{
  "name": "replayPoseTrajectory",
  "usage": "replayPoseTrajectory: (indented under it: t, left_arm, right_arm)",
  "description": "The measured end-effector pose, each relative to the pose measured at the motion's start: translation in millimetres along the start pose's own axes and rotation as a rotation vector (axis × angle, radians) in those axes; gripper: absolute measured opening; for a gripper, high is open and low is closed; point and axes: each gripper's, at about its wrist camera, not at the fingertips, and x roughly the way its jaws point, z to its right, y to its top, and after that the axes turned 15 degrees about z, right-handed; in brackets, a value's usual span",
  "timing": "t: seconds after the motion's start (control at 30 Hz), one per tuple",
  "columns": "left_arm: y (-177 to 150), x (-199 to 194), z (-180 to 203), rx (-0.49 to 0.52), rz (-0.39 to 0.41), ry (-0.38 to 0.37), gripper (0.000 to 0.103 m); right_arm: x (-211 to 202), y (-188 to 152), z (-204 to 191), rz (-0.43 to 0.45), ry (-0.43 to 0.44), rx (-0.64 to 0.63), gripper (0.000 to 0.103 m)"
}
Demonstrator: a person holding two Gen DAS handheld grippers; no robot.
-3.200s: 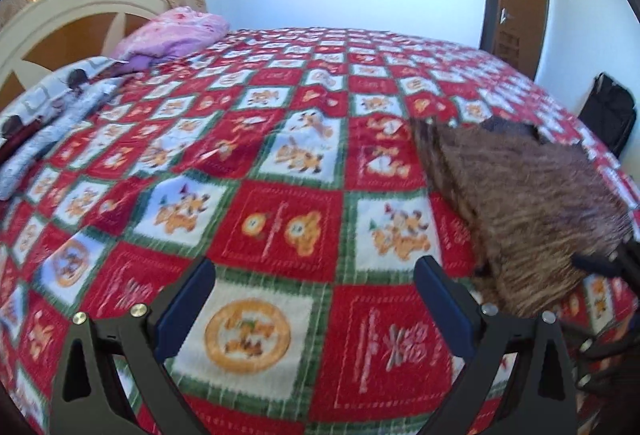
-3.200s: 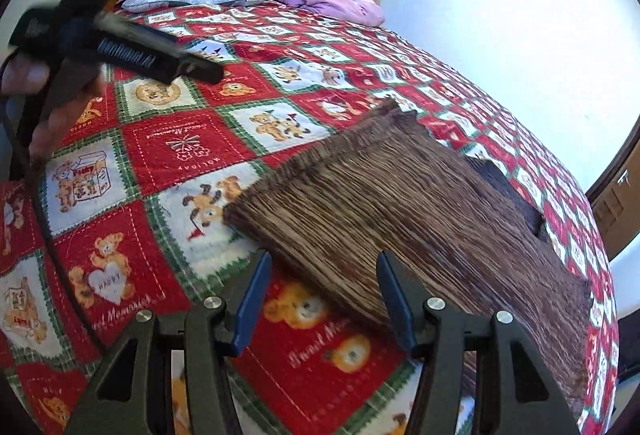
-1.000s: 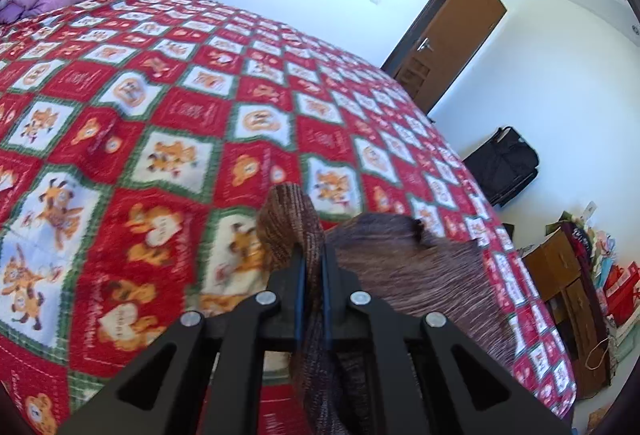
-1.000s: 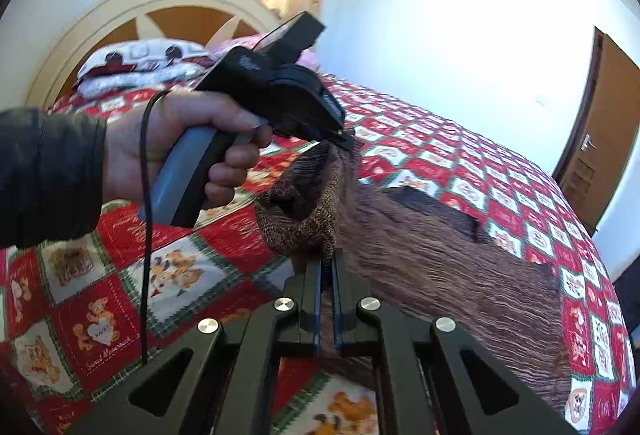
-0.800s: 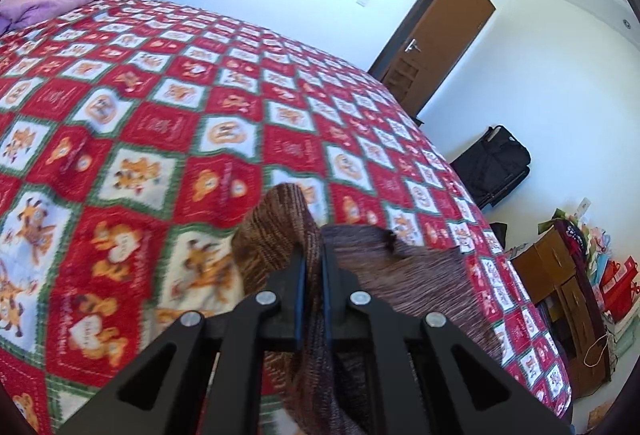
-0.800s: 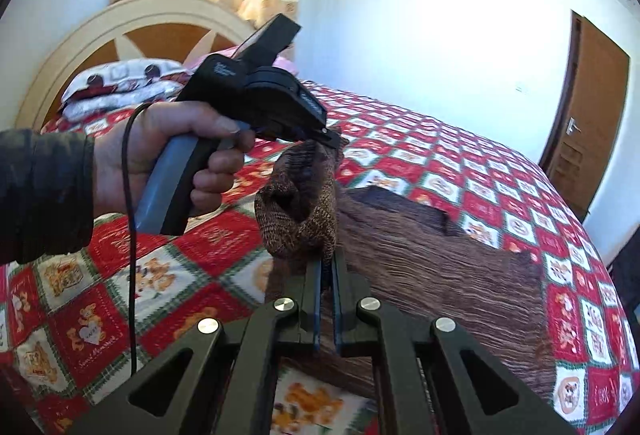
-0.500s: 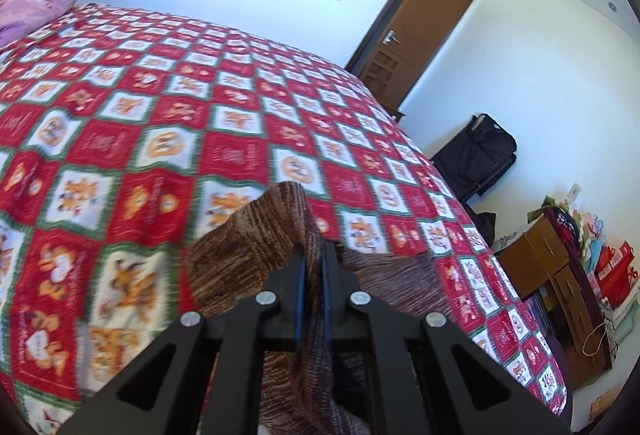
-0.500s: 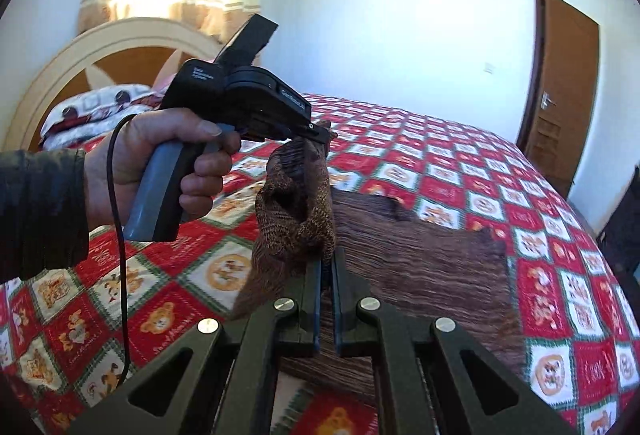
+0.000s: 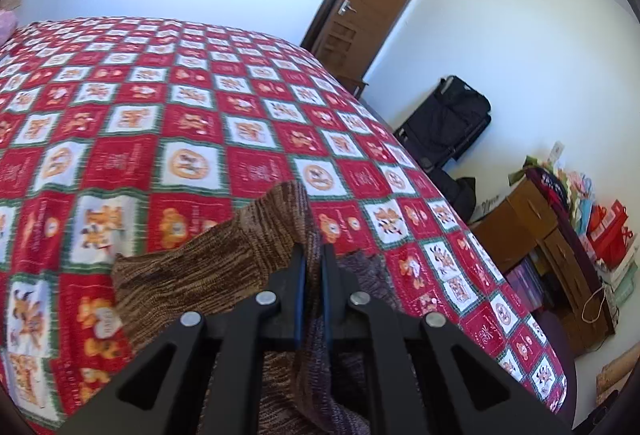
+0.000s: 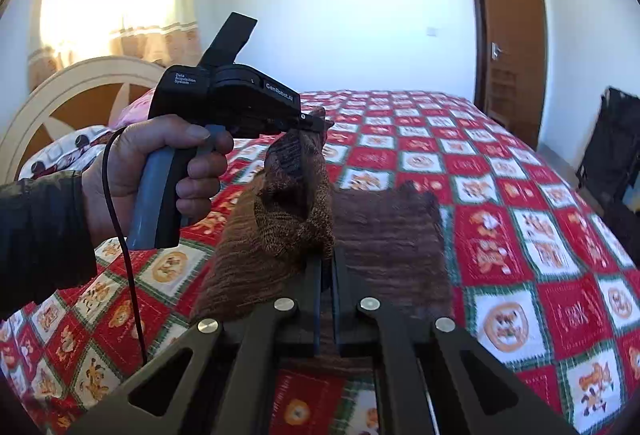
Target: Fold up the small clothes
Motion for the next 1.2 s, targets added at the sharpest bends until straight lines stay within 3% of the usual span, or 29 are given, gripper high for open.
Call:
replayPoseTrajectory:
  t: [0.47,0.8,1.2]
  left_arm:
    - [-30.7,53.1,53.4,0.089,-0.105,-0.025,0.007]
    - [-51.0,80.1,69.8,0.137,-0.157,-0.003,0.007]
    - [-60.3,81.9,92.4,0.261,-0.136,0.034,0.011]
  right_arm:
    - [-11.3,-28.5,50.4,-0.079,-0.084,0.125,0.004]
    - [-8.3,-50.9,77.8,-0.151,-0.094,0.236,0.004]
    - [-12.6,-65.8,108.3,-0.178,-0.173,0.336,0.001]
